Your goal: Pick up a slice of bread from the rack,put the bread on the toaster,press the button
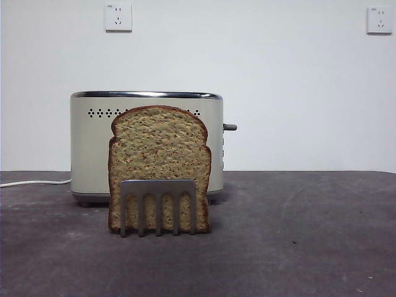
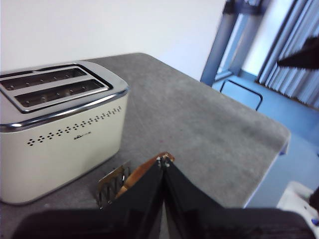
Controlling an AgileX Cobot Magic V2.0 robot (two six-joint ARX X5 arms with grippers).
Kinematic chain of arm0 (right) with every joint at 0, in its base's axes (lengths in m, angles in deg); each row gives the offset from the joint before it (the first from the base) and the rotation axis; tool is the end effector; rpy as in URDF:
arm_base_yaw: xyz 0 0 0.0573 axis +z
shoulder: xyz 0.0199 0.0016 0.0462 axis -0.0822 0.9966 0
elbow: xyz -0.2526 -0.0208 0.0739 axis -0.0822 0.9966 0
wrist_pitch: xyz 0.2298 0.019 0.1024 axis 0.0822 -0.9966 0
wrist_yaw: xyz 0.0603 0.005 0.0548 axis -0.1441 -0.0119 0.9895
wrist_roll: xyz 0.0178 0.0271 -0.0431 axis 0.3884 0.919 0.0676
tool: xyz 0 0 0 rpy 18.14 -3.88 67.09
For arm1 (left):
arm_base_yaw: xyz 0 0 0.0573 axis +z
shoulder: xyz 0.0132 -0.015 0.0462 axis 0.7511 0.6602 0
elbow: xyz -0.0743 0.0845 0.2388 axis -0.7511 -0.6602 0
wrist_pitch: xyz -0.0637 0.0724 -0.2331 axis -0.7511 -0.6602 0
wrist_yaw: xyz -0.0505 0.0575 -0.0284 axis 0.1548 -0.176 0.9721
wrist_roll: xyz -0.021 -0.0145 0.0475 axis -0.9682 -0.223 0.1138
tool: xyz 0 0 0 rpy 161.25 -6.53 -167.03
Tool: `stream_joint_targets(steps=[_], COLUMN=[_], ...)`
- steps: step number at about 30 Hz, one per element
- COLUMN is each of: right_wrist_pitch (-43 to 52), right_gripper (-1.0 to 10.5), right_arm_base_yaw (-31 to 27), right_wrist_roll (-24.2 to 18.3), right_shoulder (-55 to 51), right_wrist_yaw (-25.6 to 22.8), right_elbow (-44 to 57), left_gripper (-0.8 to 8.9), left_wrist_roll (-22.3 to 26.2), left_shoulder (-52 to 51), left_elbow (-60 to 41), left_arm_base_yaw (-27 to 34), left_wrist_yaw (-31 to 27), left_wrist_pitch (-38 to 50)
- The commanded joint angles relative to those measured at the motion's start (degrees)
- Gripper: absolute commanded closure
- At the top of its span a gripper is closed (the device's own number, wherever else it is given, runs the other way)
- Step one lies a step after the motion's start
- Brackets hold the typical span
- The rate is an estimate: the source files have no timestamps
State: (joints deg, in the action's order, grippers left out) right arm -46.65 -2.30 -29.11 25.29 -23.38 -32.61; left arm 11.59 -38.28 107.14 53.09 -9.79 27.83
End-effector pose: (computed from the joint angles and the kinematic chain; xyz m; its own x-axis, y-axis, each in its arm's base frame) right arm 0.1146 0.0230 0.3629 0.6415 0.6535 -0.4018 -0.6001 0.7538 0.2679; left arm 0.0775 -0.0167 0.3287 0.6460 -0.7317 -0.2175 0.7067 0.6810 -0.1919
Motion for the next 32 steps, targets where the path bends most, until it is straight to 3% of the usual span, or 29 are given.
stream_joint_targets(steps=[1,4,6,8,9,20,32], right_wrist_pitch=[-0.26,-0.52,-0.66,-0.70,-0.72,-0.76,-0.83], right_gripper=[9.6,9.6,9.6,9.6,9.6,9.6,9.6], right_arm_base_yaw=[0.66,0.76,0.76,0.76,0.76,0.76,0.76], right_wrist_roll=[-2.29,-2.36,-2.45,-2.47,-2.47,-2.47,-2.49], right_shoulder=[0.22,0.33,0.35,0.35,0.35,1.46,2.29], right_wrist_yaw=[0.04,-0.09,-0.09,-0.09,-0.09,-0.04,-0.04], right_elbow=[-0.20,-0.20,-0.20,-0.20,-0.20,-0.20,-0.20], left_gripper=[8.21,7.77,5.27,2.09,1.51,1.49,1.49], left_wrist_roll=[3.37,4.13,4.15,4.15,4.15,9.20,22.12], left_shoulder=[0.11,0.11,0.11,0.11,0.11,5.86,24.39], left_elbow=[0.46,0.55,0.55,0.55,0.57,7.08,20.44], left_arm_base_yaw=[-0.68,-0.98,-1.14,-1.38,-1.57,-7.43,-24.61], left_wrist_yaw=[-0.26,-0.31,-1.11,-2.78,-3.15,-3.82,-20.09], left_wrist_pitch=[-0.09,0.02,0.04,0.04,0.04,-0.50,-8.79])
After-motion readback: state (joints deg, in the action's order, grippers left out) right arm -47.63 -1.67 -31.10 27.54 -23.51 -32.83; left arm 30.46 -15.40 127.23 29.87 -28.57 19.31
